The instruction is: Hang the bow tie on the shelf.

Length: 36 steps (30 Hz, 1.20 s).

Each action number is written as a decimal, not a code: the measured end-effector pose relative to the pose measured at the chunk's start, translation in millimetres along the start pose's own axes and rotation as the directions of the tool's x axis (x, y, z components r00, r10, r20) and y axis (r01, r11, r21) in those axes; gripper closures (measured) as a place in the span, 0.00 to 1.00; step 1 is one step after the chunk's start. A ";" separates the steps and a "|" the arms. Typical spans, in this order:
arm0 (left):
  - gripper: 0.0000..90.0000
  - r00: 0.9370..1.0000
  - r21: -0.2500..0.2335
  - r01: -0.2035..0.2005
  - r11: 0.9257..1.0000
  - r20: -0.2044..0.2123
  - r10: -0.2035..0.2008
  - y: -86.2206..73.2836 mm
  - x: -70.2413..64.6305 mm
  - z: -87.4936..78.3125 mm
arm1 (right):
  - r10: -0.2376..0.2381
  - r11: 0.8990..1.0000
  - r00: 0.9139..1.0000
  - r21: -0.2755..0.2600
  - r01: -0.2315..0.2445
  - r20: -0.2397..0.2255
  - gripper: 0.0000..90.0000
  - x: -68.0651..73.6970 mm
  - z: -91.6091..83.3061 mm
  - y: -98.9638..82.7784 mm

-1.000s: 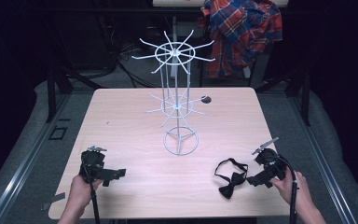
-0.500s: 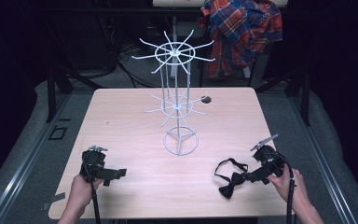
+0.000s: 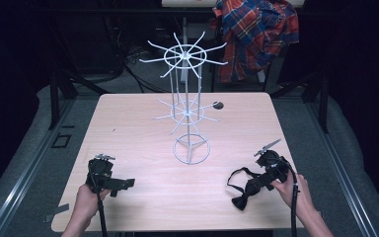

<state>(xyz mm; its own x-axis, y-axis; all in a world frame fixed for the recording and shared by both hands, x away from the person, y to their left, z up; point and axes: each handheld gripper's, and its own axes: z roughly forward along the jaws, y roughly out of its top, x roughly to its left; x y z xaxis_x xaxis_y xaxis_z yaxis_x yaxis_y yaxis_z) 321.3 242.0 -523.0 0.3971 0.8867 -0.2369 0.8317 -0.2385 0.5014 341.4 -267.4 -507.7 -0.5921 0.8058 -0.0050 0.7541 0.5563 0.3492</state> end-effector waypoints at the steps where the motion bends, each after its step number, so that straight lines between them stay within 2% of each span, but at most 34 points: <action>1: 0.00 1.000 0.000 0.000 1.000 0.000 0.000 0.0 0.0 0.0 | 0.000 1.000 1.000 0.000 0.000 0.000 0.06 0.0 0.0 0.0; 2: 0.00 1.000 0.000 -0.001 1.000 0.002 0.001 0.1 -0.3 0.3 | 0.001 1.000 1.000 0.010 -0.001 0.022 0.06 0.1 1.9 2.2; 3: 0.00 1.000 0.000 -0.001 1.000 0.001 0.001 0.1 -0.3 0.3 | 0.006 1.000 1.000 0.002 -0.006 0.006 0.06 0.0 4.3 2.4; 4: 0.00 1.000 -0.001 -0.001 1.000 0.002 0.001 0.1 -0.4 0.3 | 0.003 1.000 1.000 0.011 -0.003 0.024 0.06 -0.7 4.7 3.7; 5: 0.00 1.000 -0.001 -0.001 1.000 0.002 0.001 0.1 -0.4 0.3 | 0.015 1.000 1.000 -0.004 -0.015 0.013 0.05 -1.5 7.2 4.4; 6: 0.00 1.000 -0.002 -0.002 1.000 0.002 0.002 0.2 -0.5 0.4 | 0.017 1.000 1.000 -0.007 -0.017 0.024 0.05 -2.7 8.4 5.3; 10: 0.00 1.000 0.000 0.000 1.000 0.003 0.000 0.2 -0.3 0.6 | 0.027 0.999 1.000 -0.019 -0.026 0.016 0.07 -6.6 12.1 8.0; 11: 0.00 1.000 -0.001 0.001 1.000 0.003 -0.001 0.2 -0.1 0.5 | 0.028 1.000 1.000 -0.010 -0.028 0.007 0.17 -8.4 14.6 10.5; 13: 0.00 1.000 0.001 0.002 1.000 0.004 -0.002 0.1 0.2 0.6 | 0.019 1.000 1.000 0.006 -0.020 0.010 0.19 -8.8 17.5 12.3; 14: 0.00 1.000 0.001 0.005 1.000 0.002 -0.005 0.0 0.4 0.6 | 0.008 1.000 1.000 0.021 -0.008 0.017 0.27 -8.8 19.0 13.2; 15: 0.00 1.000 0.001 0.006 1.000 0.003 -0.006 0.0 0.5 0.7 | 0.011 1.000 1.000 0.009 -0.011 0.012 0.32 -7.8 21.7 13.6; 18: 0.00 1.000 0.001 0.006 1.000 0.004 -0.006 0.1 0.5 0.9 | -0.007 0.999 1.000 0.038 0.006 0.023 0.36 -7.3 25.0 16.2; 19: 0.00 1.000 0.001 0.006 1.000 0.005 -0.006 0.1 0.5 0.8 | -0.003 0.999 1.000 0.045 0.002 0.031 0.48 -5.0 29.4 18.6; 22: 0.00 1.000 0.005 0.007 1.000 0.009 -0.007 0.2 1.0 1.2 | -0.013 0.998 0.999 0.070 0.009 0.053 0.59 -3.3 32.8 19.2; 25: 0.00 1.000 0.004 0.006 1.000 0.009 -0.006 0.2 0.9 1.1 | -0.020 0.996 0.997 0.088 0.013 0.070 0.61 -2.3 34.5 18.9; 26: 0.00 1.000 0.006 0.006 1.000 0.010 -0.006 0.4 0.5 1.3 | 0.012 0.998 0.997 0.059 -0.016 0.070 0.62 -1.6 38.6 17.3; 27: 0.00 1.000 0.005 0.004 1.000 0.009 -0.004 0.4 0.4 1.2 | -0.001 0.997 0.997 0.080 -0.005 0.071 0.64 -2.4 37.6 18.1; 29: 0.00 1.000 0.004 0.005 1.000 0.010 -0.005 0.4 0.2 1.0 | 0.001 0.996 0.997 0.083 -0.007 0.078 0.66 -1.7 39.8 17.4; 31: 0.00 1.000 0.004 0.006 1.000 0.011 -0.006 0.3 0.2 0.8 | -0.008 0.995 0.995 0.102 -0.001 0.095 0.70 -1.2 39.9 17.3; 32: 0.00 1.000 0.006 0.006 1.000 0.011 -0.006 0.3 0.2 0.7 | 0.010 0.996 0.993 0.088 -0.021 0.115 0.72 0.4 41.3 16.4; 33: 0.00 1.000 0.006 0.006 1.000 0.012 -0.006 0.3 0.2 0.7 | -0.010 0.993 0.995 0.120 -0.002 0.097 0.72 -2.2 41.0 17.2; 35: 0.00 1.000 0.006 0.005 1.000 0.012 -0.005 0.2 0.2 0.7 | -0.009 0.992 0.996 0.127 -0.003 0.094 0.72 -3.0 42.9 16.4; 36: 0.00 1.000 0.006 0.002 1.000 0.013 -0.002 0.3 0.0 0.6 | 0.015 0.995 0.996 0.099 -0.024 0.089 0.73 -2.1 44.8 14.8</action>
<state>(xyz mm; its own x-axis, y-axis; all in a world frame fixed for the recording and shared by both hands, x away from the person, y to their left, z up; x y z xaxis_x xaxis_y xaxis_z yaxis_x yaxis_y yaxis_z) 321.8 241.7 -523.3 0.4005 0.8820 -0.2484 0.8347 -0.2393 0.4960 366.6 -251.8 -544.5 -0.5530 0.8290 -0.0833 0.7926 0.5542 0.2543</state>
